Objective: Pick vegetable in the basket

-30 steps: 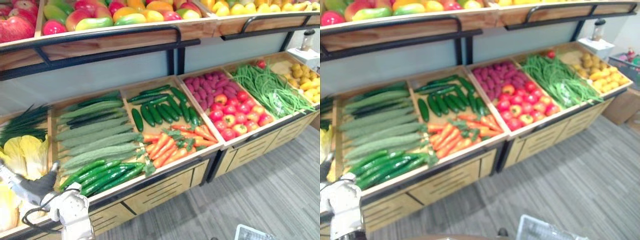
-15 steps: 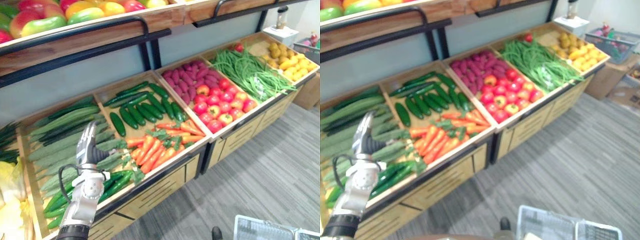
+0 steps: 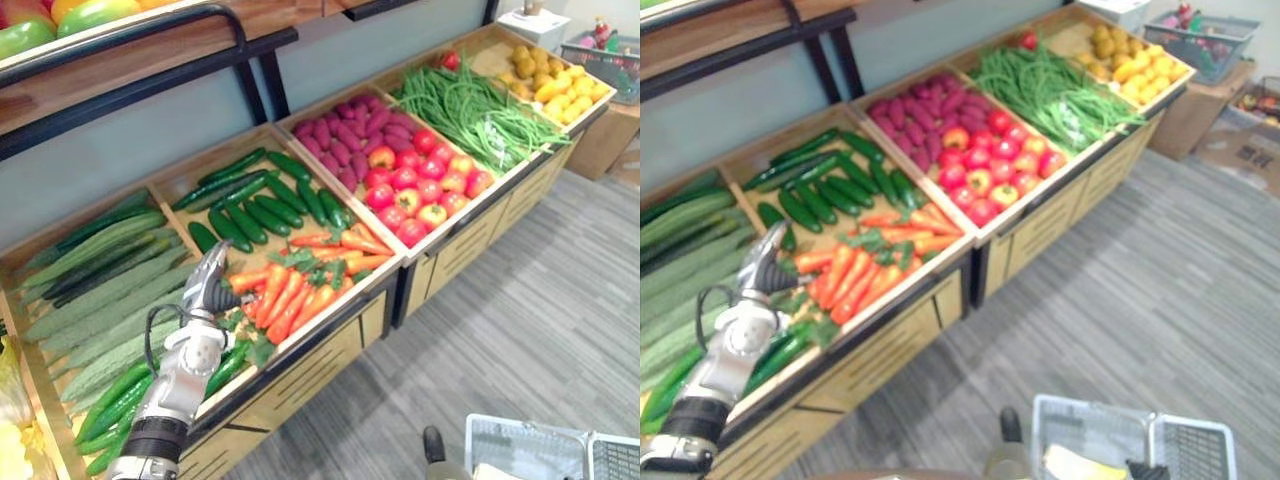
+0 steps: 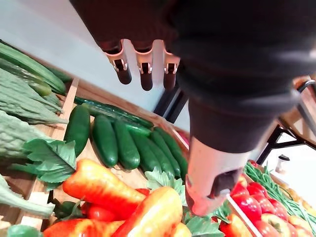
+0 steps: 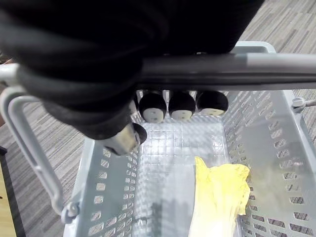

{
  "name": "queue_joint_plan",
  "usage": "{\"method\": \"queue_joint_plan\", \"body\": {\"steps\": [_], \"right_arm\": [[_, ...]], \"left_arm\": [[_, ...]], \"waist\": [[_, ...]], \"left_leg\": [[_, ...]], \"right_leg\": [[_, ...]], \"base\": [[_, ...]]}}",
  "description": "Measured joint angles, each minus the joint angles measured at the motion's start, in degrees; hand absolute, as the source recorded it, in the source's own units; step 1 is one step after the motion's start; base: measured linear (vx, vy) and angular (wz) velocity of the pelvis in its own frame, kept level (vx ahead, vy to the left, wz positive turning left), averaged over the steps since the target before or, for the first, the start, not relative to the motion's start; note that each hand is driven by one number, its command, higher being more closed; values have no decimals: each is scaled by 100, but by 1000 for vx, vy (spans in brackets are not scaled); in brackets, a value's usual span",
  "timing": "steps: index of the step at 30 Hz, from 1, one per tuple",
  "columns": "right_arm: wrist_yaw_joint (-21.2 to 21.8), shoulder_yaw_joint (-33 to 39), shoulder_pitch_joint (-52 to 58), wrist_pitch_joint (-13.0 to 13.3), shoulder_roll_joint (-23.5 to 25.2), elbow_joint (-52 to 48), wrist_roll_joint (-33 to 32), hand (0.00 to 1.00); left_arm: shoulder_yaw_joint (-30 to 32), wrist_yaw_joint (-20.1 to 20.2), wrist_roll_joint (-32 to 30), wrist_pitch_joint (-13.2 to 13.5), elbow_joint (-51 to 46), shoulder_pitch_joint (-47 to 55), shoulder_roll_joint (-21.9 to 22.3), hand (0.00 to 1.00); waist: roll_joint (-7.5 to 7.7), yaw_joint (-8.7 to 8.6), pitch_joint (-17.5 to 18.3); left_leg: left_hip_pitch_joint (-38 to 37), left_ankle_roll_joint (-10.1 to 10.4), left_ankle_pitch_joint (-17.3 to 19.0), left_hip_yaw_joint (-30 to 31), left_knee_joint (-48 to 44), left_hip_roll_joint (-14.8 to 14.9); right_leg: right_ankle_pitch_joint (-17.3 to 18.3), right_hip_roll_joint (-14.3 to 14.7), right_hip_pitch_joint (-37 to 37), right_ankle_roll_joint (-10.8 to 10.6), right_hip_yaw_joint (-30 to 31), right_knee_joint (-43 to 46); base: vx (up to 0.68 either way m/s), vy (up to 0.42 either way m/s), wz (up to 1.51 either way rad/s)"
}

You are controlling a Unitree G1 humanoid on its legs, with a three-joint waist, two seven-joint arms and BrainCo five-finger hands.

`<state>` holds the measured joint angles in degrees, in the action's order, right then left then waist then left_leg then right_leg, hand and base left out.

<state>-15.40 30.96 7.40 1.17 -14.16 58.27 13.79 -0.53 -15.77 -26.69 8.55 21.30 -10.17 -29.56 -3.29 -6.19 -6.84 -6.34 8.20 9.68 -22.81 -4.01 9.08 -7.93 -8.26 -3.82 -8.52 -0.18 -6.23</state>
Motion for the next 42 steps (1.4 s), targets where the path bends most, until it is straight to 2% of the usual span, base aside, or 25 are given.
{"method": "queue_joint_plan", "body": {"steps": [6,13,18,23,38,42], "right_arm": [[58,2,-19,-51,0,-84,147,100],[93,-1,-103,-77,0,-115,199,100],[94,3,-162,-140,0,-135,196,100],[94,15,-196,-193,11,-135,195,100],[92,83,-431,-225,20,-140,194,100],[92,122,-473,-251,21,-138,195,100]], "left_arm": [[-173,316,360,-47,357,-234,-2,0],[-197,354,428,-196,787,-403,2,0],[-195,354,632,-362,997,-633,19,0],[-195,355,635,-399,1127,-847,59,0],[-378,352,878,-495,1296,-1058,764,0],[-377,323,975,-495,1291,-1090,836,0]], "waist": [[0,-29,-8],[42,-103,-55],[60,-134,-225],[70,-145,-324],[42,-153,-528],[38,-155,-538]], "left_leg": [[-1,-2,-1,19,7,-24],[1,-3,-2,23,-8,-49],[1,-2,-2,1,-5,-43],[1,-1,-2,-11,5,-32],[104,0,-2,-143,-2,-32],[104,0,-2,-143,-2,-30]], "right_leg": [[-12,-30,17,-16,-65,17],[-23,-62,18,-33,-70,15],[-33,-53,-4,-35,-50,-8],[-39,-36,-16,-39,-49,17],[-90,-12,-208,-22,59,20],[-90,-11,-205,-22,55,21]], "base": [[5,-1,0],[0,0,0],[2,-2,-1],[0,0,0],[-5,-6,-4],[0,0,0]]}}
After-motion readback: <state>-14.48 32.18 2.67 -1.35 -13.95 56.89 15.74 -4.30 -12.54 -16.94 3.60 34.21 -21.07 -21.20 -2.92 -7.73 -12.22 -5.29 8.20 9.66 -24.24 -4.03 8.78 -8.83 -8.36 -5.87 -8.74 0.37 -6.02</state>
